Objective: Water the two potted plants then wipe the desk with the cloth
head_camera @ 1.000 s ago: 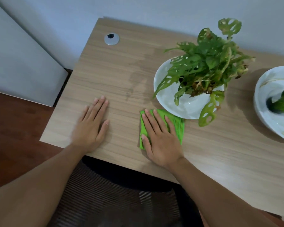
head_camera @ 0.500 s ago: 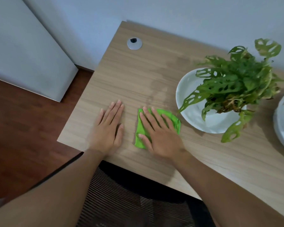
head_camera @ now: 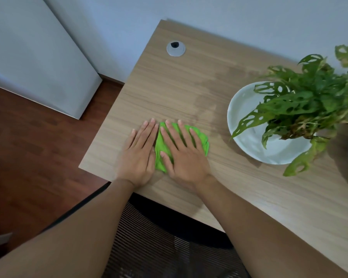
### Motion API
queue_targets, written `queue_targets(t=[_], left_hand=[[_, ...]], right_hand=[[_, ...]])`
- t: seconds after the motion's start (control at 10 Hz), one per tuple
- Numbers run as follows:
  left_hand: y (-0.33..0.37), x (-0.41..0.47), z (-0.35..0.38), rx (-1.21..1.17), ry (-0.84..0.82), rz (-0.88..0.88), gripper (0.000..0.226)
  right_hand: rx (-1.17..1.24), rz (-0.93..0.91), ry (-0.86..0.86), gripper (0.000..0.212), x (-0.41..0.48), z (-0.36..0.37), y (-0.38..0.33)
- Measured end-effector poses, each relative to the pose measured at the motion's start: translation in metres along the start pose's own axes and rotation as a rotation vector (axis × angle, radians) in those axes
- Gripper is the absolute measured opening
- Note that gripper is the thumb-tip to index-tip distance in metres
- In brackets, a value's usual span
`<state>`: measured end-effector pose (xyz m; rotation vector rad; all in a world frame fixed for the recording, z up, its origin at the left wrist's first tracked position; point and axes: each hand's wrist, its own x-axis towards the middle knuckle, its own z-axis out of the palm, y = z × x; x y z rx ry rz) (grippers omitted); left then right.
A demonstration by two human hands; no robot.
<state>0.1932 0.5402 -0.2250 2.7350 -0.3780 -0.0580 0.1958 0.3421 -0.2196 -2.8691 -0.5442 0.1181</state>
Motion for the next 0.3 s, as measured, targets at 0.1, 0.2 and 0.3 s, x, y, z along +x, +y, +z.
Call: queue_targets(t=[0.1,0.2,0.3], left_hand=[[-0.004,0.000,0.004,0.019,-0.006,0.014,0.072],[-0.001,0.000,0.002,0.004,0.009,0.003,0.069],[0.003,0.001,-0.003,-0.071,0.023,-0.016,0.071]], right_hand=[[0.016,-0.022,-0.075,0.073,0.000,-0.001,0.004],[0.046,-0.009,-0.112,0.074,-0.005,-0.010,0.008],[0.054,0.098,-0.098,0.077,-0.021,-0.022,0.015]])
